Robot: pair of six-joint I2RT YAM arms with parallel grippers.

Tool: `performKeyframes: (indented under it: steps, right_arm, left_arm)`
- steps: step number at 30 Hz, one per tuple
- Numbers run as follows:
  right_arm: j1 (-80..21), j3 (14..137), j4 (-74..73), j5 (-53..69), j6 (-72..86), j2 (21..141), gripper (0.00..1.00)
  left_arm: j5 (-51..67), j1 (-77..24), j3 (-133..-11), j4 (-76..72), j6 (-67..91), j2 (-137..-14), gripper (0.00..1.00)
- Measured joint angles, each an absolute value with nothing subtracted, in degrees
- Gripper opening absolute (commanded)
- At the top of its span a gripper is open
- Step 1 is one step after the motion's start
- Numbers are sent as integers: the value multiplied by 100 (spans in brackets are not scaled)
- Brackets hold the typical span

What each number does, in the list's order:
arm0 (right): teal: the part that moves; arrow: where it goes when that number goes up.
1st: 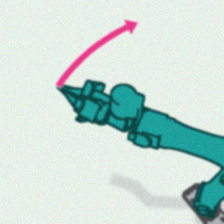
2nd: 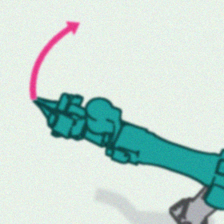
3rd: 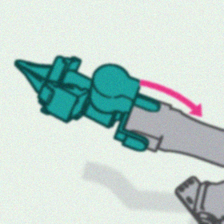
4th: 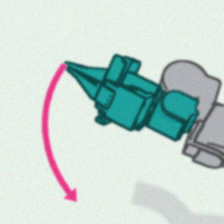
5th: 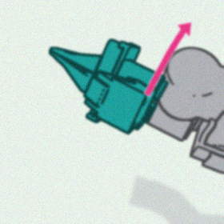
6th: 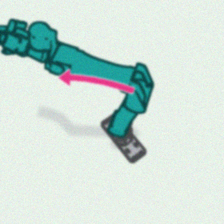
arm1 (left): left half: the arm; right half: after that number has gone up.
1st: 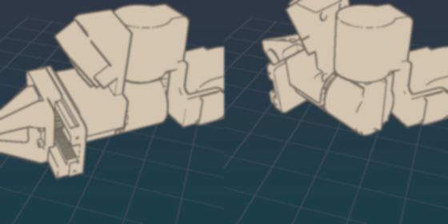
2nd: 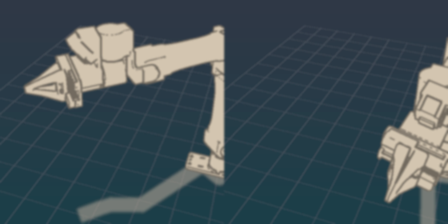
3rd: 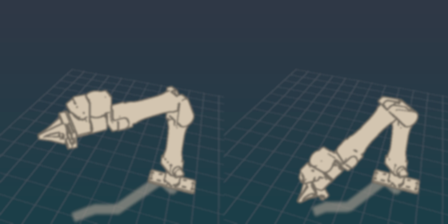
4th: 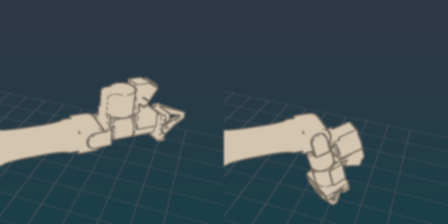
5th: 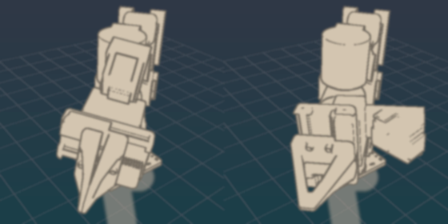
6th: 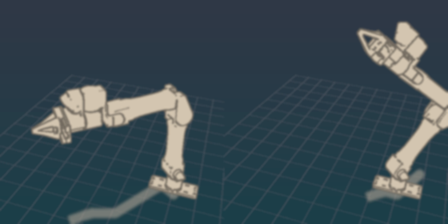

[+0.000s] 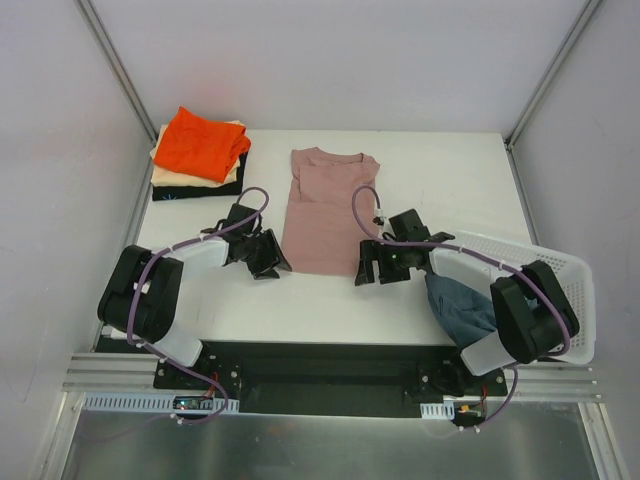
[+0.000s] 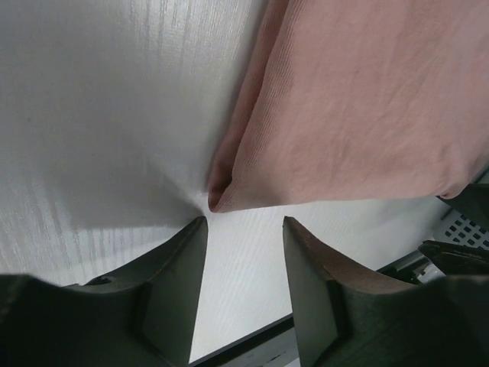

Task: Fold and stack the t-shirts
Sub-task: Grab one side of the 2/3 rectangular tshirt with both arms

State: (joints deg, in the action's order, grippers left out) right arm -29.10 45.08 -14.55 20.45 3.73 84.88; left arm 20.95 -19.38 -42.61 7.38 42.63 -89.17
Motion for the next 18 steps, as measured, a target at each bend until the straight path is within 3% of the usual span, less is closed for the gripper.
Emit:
performKeyframes:
  steps: [6, 9, 13, 18]
  right_arm:
    - [-2950, 4508, -1350, 2036, 373, 8718, 78]
    - [-2952, 4510, -1267, 2025, 373, 8766, 70]
    - [-2952, 4541, -1116, 2023, 384, 8890, 62]
    - [-2963, 4646, -921, 1997, 397, 9089, 44]
  left_arm:
    - [2064, -1900, -4324, 609, 4388, -9091, 32]
    - [2062, -1872, -4421, 554, 4434, -9231, 21]
    - [2056, -1861, -4530, 489, 4442, -9428, 0]
    - [2097, -1861, -4604, 390, 4453, -9570, 0]
